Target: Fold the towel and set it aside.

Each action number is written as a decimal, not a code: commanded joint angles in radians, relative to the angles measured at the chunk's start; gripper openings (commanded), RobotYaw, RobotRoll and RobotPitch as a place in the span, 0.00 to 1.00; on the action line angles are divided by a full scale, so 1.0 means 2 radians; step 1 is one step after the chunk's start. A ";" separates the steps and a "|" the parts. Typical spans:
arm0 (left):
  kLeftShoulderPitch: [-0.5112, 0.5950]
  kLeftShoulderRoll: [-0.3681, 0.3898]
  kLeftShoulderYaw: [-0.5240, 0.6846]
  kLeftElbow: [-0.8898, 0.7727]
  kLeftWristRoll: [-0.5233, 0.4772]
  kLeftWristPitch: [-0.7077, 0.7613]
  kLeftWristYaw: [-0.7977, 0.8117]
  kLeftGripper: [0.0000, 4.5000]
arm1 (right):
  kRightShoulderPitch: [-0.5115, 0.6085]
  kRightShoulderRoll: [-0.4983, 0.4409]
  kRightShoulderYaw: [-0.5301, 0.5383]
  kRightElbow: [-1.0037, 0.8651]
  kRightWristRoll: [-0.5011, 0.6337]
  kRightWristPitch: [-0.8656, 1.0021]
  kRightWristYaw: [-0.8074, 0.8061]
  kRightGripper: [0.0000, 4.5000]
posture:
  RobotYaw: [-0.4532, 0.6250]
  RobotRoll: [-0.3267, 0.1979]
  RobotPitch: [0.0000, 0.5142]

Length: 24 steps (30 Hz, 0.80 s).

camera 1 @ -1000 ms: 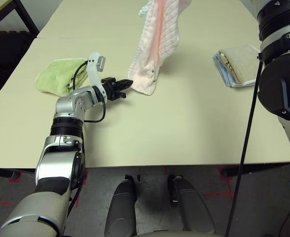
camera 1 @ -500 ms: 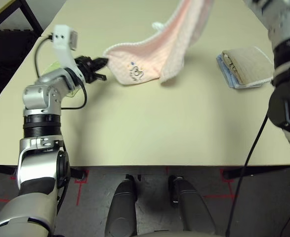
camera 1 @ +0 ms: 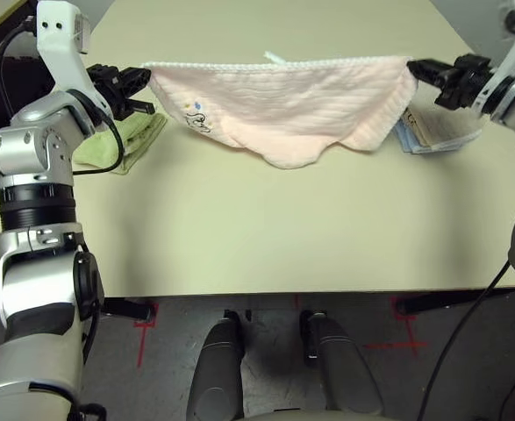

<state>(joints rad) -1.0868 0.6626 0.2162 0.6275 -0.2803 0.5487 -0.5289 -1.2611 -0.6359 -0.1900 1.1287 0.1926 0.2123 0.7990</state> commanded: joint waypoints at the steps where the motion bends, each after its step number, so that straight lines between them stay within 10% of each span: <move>1: -0.047 -0.026 0.048 0.089 0.000 -0.141 0.070 0.00 | -0.030 0.017 -0.033 0.037 0.011 -0.053 -0.068 0.00 | 0.42 0.62 0.43; 8: -0.092 -0.056 0.077 0.172 -0.016 -0.293 0.059 0.00 | -0.067 0.039 -0.092 0.063 0.039 -0.170 -0.123 0.00 | 0.42 0.62 0.42; 24: 0.086 0.050 -0.063 0.017 0.029 -0.013 -0.165 0.00 | 0.052 0.014 0.020 0.038 -0.041 -0.110 0.132 0.00 | 0.43 0.62 0.43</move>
<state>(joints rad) -0.9362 0.7432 0.1179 0.7096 -0.2335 0.4636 -0.8233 -1.1721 -0.5861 -0.1768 1.2317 0.1353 -0.0172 1.0100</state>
